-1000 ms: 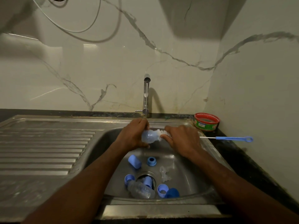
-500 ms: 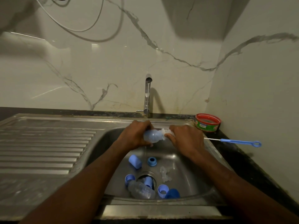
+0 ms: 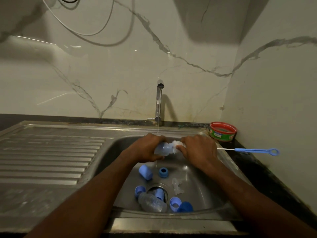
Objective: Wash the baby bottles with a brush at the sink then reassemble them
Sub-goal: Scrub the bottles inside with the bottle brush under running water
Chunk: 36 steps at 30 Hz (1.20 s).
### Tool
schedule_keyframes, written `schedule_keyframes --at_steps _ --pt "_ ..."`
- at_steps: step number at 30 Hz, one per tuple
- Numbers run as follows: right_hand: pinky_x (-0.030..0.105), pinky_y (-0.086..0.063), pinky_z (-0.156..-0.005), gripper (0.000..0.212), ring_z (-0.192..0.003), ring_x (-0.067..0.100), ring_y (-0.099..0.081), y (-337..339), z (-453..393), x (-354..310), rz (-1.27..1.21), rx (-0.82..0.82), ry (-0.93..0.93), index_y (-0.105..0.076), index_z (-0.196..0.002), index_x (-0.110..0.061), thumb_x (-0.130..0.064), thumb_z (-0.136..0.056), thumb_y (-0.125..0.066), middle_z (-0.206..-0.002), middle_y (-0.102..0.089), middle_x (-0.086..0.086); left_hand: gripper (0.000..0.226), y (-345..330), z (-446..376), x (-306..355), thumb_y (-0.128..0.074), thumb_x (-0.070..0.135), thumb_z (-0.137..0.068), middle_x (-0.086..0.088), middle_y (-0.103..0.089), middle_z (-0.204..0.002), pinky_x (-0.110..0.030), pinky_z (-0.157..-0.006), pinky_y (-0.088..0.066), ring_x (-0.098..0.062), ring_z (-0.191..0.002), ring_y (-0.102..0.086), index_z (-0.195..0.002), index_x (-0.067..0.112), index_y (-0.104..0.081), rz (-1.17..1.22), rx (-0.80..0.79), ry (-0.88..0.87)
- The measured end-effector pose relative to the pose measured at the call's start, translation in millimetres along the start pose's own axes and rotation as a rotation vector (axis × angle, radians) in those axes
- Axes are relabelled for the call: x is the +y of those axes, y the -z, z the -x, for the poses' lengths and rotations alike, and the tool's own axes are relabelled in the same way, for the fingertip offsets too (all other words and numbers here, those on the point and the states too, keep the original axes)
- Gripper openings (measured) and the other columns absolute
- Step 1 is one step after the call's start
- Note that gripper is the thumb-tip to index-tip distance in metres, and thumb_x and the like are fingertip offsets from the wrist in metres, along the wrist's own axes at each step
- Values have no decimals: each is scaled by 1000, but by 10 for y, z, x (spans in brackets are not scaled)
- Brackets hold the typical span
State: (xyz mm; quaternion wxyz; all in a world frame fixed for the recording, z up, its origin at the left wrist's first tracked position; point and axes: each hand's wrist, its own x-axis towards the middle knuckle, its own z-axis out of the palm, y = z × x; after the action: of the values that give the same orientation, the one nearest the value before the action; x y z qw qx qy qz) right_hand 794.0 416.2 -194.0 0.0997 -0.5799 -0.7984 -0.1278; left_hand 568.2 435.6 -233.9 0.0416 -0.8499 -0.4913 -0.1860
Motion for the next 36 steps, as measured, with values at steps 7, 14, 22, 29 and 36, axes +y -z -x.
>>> schedule_keyframes --at_steps 7,14,22,29,36 --pt "28 -47 -70 35 -67 11 -59 3 -52 137 -450 -382 33 -70 -92 -22 -54 -97 -57 -76 -67 -2 80 -18 -72 134 -89 45 -63 -3 -51 -126 -34 -85 -51 -20 -112 -50 -128 26 -46 -377 278 -136" --pt "32 -50 -77 30 -73 14 -60 0 46 162 -497 -471 88 -69 -101 -25 -51 -99 -55 -79 -68 -1 63 -89 0 204 -79 40 -79 1 -58 -135 -33 -106 -43 -17 -124 -54 -135 26 -53 -96 -126 -108" --pt "24 -36 -49 26 -56 18 -62 39 2 109 332 451 583 -70 -86 -31 -56 -82 -76 -66 -64 -4 24 65 137 222 -79 23 -81 -6 -75 -84 -30 -83 -59 -19 -78 -73 -95 5 -72 585 -321 109" --pt "28 -45 -54 31 -53 11 -57 -23 53 -6 -808 -333 -122 -69 -82 -21 -50 -93 -63 -56 -59 -8 43 45 91 350 -73 44 -86 5 -66 -110 -24 -84 -46 -10 -95 -61 -122 28 -57 -283 49 62" --pt "25 -37 -59 33 -70 13 -67 36 26 106 69 358 423 -76 -97 -34 -63 -87 -66 -78 -72 -5 44 -8 19 217 -79 46 -76 5 -71 -99 -30 -84 -55 -10 -87 -67 -112 24 -66 121 -147 127"
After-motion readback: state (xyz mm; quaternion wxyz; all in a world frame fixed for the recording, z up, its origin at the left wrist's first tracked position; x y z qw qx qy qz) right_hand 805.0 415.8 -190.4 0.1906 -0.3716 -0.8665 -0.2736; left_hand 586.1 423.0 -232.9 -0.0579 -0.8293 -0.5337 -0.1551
